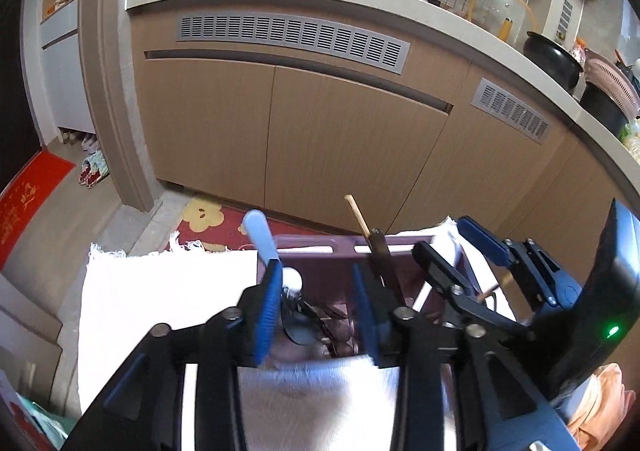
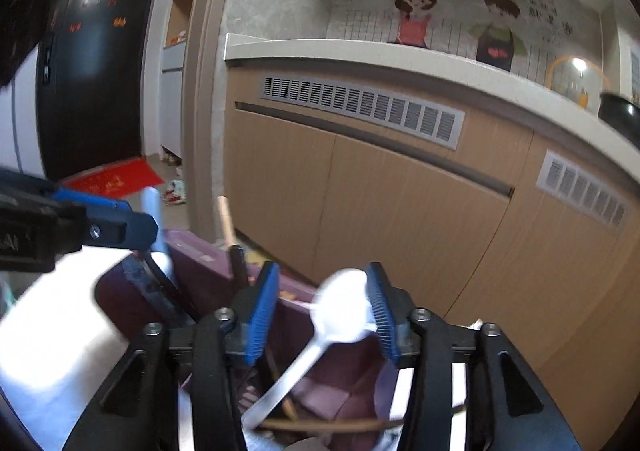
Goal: Organize utensils
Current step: 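Lower the black and white spoons into the caddy and open both grippers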
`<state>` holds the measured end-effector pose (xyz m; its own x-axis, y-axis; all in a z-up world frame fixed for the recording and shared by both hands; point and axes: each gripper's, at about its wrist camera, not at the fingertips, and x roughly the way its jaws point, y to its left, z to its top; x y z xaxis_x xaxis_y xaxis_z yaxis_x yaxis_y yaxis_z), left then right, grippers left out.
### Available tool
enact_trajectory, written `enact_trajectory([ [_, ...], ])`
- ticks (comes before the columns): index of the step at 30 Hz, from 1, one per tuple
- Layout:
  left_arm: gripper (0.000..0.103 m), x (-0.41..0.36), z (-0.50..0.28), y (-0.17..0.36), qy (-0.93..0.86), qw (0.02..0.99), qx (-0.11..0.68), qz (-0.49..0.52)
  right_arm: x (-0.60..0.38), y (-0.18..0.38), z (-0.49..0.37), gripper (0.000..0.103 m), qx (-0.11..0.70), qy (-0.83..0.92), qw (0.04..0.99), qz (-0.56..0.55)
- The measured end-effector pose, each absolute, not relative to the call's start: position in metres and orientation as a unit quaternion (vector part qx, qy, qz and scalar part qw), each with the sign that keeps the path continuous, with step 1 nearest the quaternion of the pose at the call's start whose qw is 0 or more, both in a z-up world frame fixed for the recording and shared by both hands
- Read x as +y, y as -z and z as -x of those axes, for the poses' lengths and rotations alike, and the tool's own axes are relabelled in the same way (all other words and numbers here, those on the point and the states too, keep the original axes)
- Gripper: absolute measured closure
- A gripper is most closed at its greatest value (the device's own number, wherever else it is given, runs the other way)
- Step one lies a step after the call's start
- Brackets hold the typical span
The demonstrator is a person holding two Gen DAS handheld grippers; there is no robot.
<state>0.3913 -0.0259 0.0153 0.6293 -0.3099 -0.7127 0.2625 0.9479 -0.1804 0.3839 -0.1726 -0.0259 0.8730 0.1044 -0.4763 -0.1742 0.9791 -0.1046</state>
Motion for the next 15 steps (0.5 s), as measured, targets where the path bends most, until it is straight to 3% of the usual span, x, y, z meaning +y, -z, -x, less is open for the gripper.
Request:
enact_trajectory([
  [4,0.05,-0.022,-0.377,-0.028,0.147,0.911,0.384,0.032,-0.179,0.011,-0.36,0.045,0.232,-0.083,0.967,0.062],
  [9,0.041,-0.022,-0.359,-0.038,0.138,0.915,0.379,0.035,-0.181,-0.011,-0.326,0.031,0.21,-0.095,0.97,0.077],
  [15,0.034,-0.013,-0.339,-0.027,0.12,0.905,0.405,0.041,-0.193,-0.022,-0.308,0.03,0.235,-0.103,0.964,0.064],
])
